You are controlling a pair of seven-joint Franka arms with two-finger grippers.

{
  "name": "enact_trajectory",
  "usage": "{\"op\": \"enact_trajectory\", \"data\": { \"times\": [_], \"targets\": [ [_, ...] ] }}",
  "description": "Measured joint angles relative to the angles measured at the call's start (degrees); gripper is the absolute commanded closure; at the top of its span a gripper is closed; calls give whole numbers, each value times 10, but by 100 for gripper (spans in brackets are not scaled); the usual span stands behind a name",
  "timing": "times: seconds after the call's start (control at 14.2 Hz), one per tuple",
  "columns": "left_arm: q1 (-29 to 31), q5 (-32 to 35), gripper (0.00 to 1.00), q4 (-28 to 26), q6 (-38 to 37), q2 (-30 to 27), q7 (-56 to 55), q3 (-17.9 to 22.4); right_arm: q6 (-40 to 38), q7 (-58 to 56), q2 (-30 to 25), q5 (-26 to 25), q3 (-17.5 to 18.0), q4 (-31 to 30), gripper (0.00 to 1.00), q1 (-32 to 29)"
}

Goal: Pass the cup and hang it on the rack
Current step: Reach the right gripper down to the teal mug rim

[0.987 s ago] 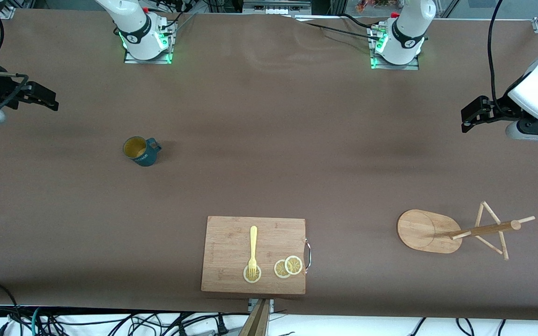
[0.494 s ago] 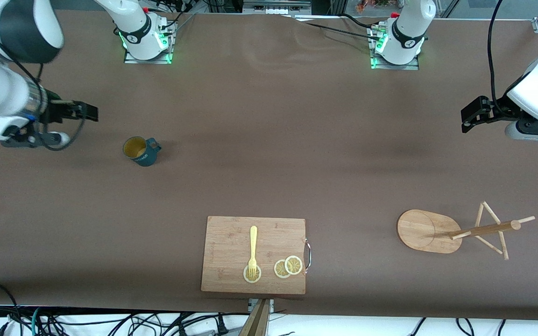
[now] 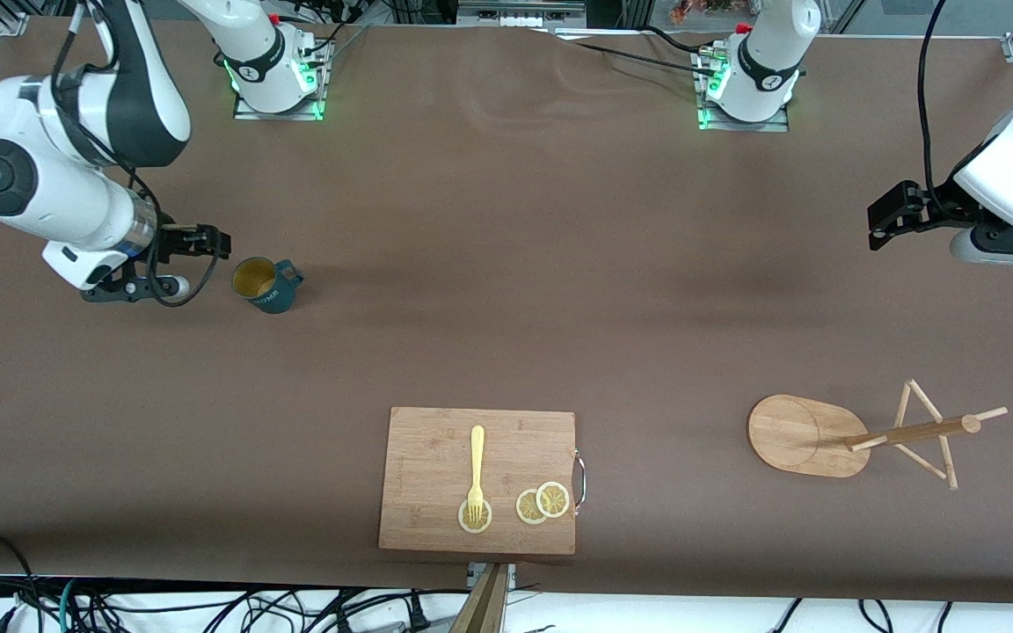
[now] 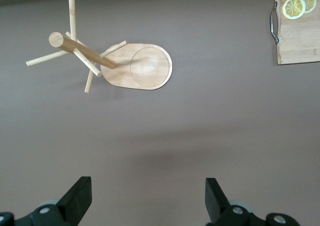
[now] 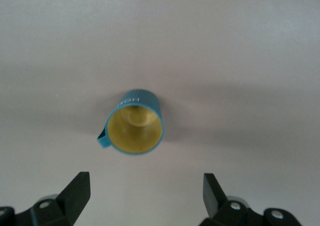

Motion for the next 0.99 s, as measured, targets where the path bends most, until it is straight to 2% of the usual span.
{"op": "enact_trajectory", "data": {
  "times": [0.21,0.35,0.99],
  "targets": [
    [-2,0,0,0,0,0,0,-1,95,0,0,0,0,-68,0,0],
    [-3,0,0,0,0,0,0,-2,125,-6,0,0,-1,-92,0,0],
    [-8,0,0,1,1,0,0,-4,220,-32,30,0,-4,-127,2,-1]
  ]
}}
